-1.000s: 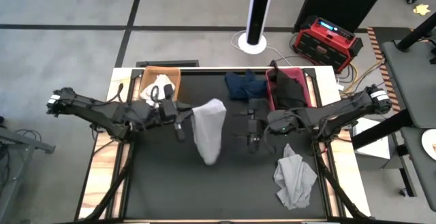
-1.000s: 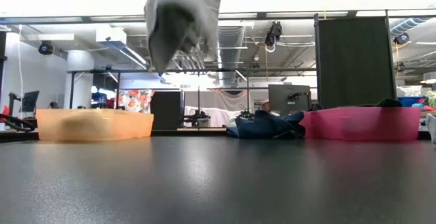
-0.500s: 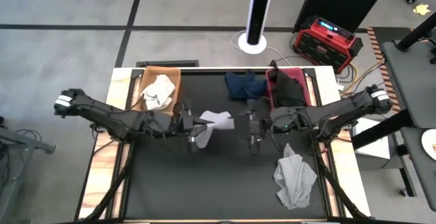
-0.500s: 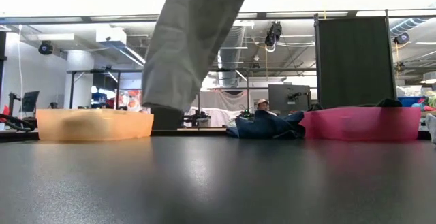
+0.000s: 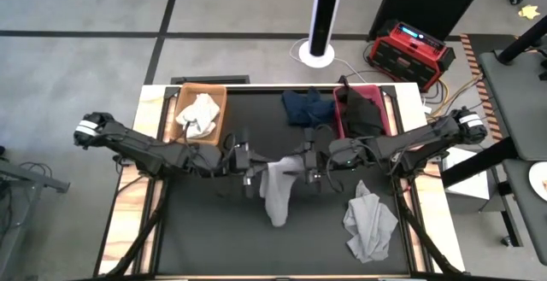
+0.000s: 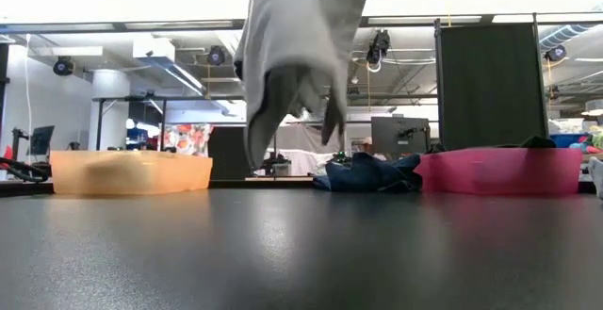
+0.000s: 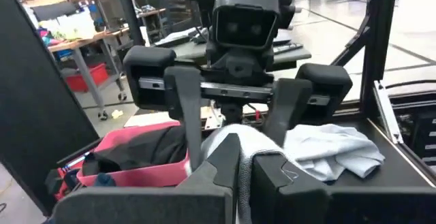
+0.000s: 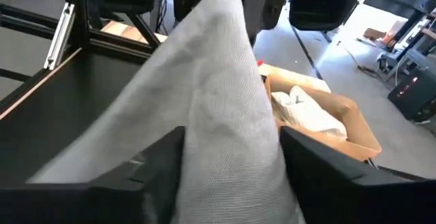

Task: Sort towels by color in basket
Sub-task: Put the left gray towel into the orange bin

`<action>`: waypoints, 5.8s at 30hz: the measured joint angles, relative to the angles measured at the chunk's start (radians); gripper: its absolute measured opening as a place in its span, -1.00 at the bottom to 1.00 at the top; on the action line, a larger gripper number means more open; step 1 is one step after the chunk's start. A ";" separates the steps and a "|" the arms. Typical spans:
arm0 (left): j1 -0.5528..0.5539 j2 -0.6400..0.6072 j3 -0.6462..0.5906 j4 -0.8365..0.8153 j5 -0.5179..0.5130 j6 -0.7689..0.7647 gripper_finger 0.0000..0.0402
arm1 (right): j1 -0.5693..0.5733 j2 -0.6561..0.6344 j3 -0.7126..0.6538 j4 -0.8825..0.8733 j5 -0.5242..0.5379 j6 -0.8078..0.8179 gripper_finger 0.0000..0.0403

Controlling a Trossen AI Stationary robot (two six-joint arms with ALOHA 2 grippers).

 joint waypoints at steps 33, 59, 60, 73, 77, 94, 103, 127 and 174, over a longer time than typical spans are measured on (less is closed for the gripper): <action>0.000 -0.116 -0.004 -0.417 -0.074 -0.188 0.38 | 0.000 -0.021 0.118 -0.254 0.147 0.096 -0.95; -0.005 0.034 -0.008 -0.253 -0.106 -0.348 0.38 | 0.000 -0.020 0.123 -0.272 0.141 0.117 -0.96; -0.005 0.046 -0.008 -0.242 -0.106 -0.349 0.38 | 0.000 -0.020 0.123 -0.272 0.141 0.119 -0.96; -0.003 0.215 -0.008 -0.009 -0.108 -0.270 0.37 | 0.000 -0.020 0.123 -0.270 0.141 0.169 -0.96; -0.004 0.219 -0.008 -0.005 -0.145 -0.267 0.26 | 0.000 -0.020 0.122 -0.270 0.141 0.175 -0.96; -0.042 0.167 -0.008 0.020 -0.114 -0.136 -0.99 | -0.053 -0.011 0.106 -0.395 0.128 0.425 -0.94; -0.058 0.095 -0.008 0.058 -0.051 -0.086 -1.00 | -0.076 -0.019 0.105 -0.417 0.134 0.437 -0.43; -0.013 -0.238 -0.008 -0.330 -0.823 -0.122 -1.00 | -0.125 -0.026 0.055 -0.530 0.142 0.447 0.36; 0.882 0.149 -0.008 -0.817 -0.212 -0.291 -1.00 | -0.124 -0.025 -0.030 -0.461 0.140 0.447 0.30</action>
